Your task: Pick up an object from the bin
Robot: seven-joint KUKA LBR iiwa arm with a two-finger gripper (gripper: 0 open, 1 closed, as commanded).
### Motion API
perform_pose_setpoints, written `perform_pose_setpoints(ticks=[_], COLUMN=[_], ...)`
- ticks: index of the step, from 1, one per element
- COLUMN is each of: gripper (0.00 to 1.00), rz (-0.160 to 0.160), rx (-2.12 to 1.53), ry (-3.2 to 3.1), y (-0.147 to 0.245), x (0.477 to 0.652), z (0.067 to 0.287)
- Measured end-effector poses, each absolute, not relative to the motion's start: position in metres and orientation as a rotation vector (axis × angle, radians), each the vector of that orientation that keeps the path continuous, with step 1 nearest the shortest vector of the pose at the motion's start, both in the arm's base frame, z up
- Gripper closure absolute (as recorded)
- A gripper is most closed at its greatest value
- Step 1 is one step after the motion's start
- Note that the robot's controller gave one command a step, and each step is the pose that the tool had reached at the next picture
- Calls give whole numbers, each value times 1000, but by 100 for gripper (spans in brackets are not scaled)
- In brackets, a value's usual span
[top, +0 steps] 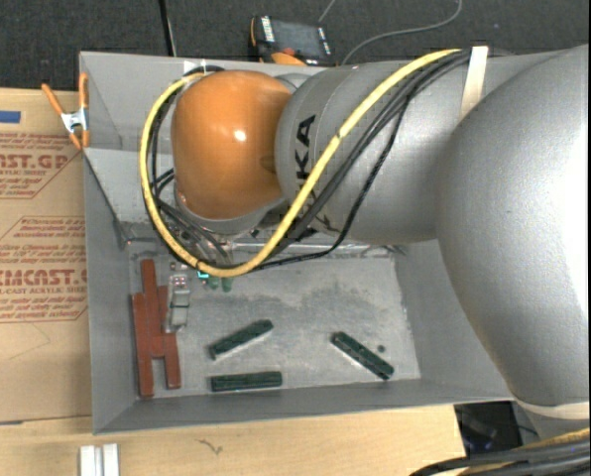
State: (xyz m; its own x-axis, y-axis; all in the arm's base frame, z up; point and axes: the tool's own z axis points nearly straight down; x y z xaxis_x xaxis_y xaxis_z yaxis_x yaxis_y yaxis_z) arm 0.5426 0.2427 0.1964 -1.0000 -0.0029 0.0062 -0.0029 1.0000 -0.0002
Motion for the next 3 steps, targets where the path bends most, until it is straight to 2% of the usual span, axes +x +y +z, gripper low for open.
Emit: perform_pose_setpoints(ticks=[1, 2, 3], gripper=[0, 0, 0], rz=[-2, -3, -3], rx=[1006, 1647, 1944], ry=[-2977, -2681, -2473], y=[201, 222, 239], x=[512, 522, 547], z=[69, 70, 70])
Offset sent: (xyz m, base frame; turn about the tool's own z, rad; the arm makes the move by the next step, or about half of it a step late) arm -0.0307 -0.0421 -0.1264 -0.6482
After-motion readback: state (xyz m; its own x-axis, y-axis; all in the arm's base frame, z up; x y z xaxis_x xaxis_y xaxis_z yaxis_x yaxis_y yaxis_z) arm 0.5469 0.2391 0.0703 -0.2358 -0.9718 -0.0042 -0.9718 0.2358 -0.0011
